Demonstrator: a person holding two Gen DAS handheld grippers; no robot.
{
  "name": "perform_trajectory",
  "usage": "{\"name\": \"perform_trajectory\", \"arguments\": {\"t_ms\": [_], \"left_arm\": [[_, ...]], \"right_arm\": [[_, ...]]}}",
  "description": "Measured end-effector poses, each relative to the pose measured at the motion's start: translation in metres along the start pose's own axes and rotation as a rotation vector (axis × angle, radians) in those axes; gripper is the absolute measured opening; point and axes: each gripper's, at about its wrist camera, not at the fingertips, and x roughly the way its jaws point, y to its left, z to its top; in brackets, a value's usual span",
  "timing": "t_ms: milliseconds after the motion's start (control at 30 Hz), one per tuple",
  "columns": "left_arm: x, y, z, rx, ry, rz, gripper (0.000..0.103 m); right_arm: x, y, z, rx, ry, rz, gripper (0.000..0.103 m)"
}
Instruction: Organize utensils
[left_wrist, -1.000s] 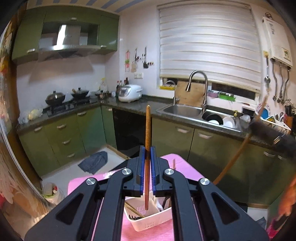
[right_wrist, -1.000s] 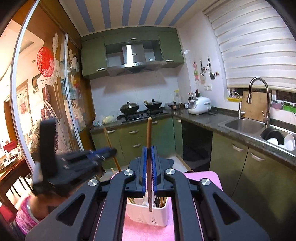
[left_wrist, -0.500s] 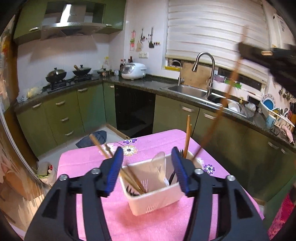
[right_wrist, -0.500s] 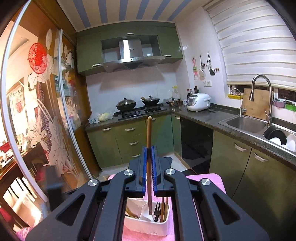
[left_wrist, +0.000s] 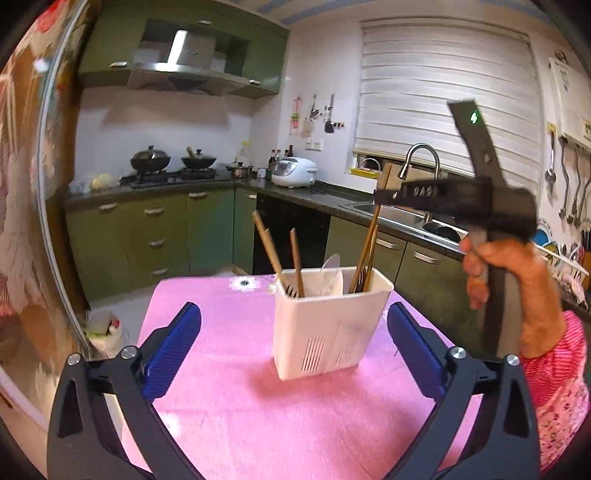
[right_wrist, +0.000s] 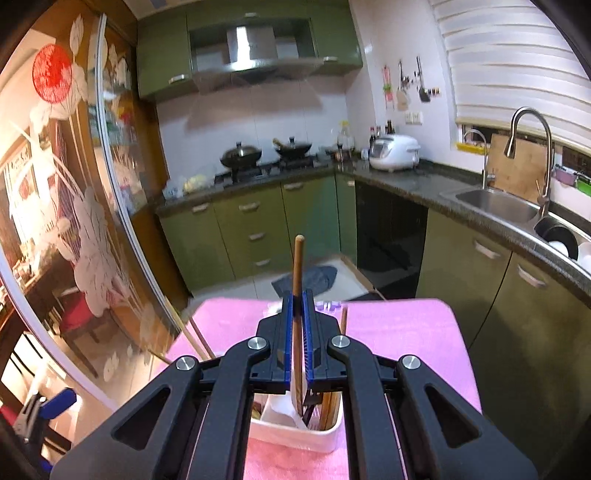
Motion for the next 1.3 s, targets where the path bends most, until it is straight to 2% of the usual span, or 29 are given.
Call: {"name": "perform_trajectory", "arguments": {"t_ms": [267, 300, 333, 367, 500, 633, 700, 767, 833, 1067, 1300], "left_arm": [[-0.021, 0.007, -0.020, -0.023, 0.010, 0.023, 0.096], [-0.022, 0.008, -0.022, -0.025, 0.010, 0.022, 0.096], [-0.023, 0.008, -0.022, -0.028, 0.010, 0.021, 0.096], [-0.024, 0.009, -0.022, -0.032, 0.009, 0.019, 0.096], [-0.025, 0.010, -0.022, -0.038, 0.011, 0.022, 0.096], [-0.029, 0.008, -0.025, -0.028, 0.014, 0.018, 0.096], [-0.033, 0.006, -0.028, -0.024, 0.015, 0.015, 0.096], [-0.035, 0.003, -0.030, -0.021, 0.016, 0.016, 0.096], [-0.039, -0.002, -0.033, -0.009, 0.016, 0.017, 0.096], [-0.057, -0.023, -0.042, 0.022, 0.012, 0.007, 0.096], [-0.086, -0.035, -0.045, 0.061, -0.009, 0.007, 0.096]], "right_arm": [[0.038, 0.003, -0.039, -0.015, 0.121, -0.020, 0.008], [0.039, 0.003, -0.043, -0.016, 0.132, -0.020, 0.015], [0.035, 0.003, -0.046, -0.012, 0.127, -0.017, 0.037], [0.027, 0.003, -0.048, -0.012, 0.108, -0.019, 0.051], [-0.024, 0.005, -0.059, -0.019, 0.008, -0.013, 0.055], [-0.093, 0.005, -0.090, -0.026, -0.095, 0.049, 0.075], [-0.120, 0.003, -0.108, -0.020, -0.120, 0.059, 0.081], [-0.140, -0.002, -0.126, -0.007, -0.137, 0.056, 0.095], [-0.158, -0.006, -0.149, 0.004, -0.145, 0.037, 0.098], [-0.186, -0.014, -0.207, 0.038, -0.103, -0.019, 0.098], [-0.200, 0.004, -0.231, 0.005, -0.107, -0.021, 0.098]]}}
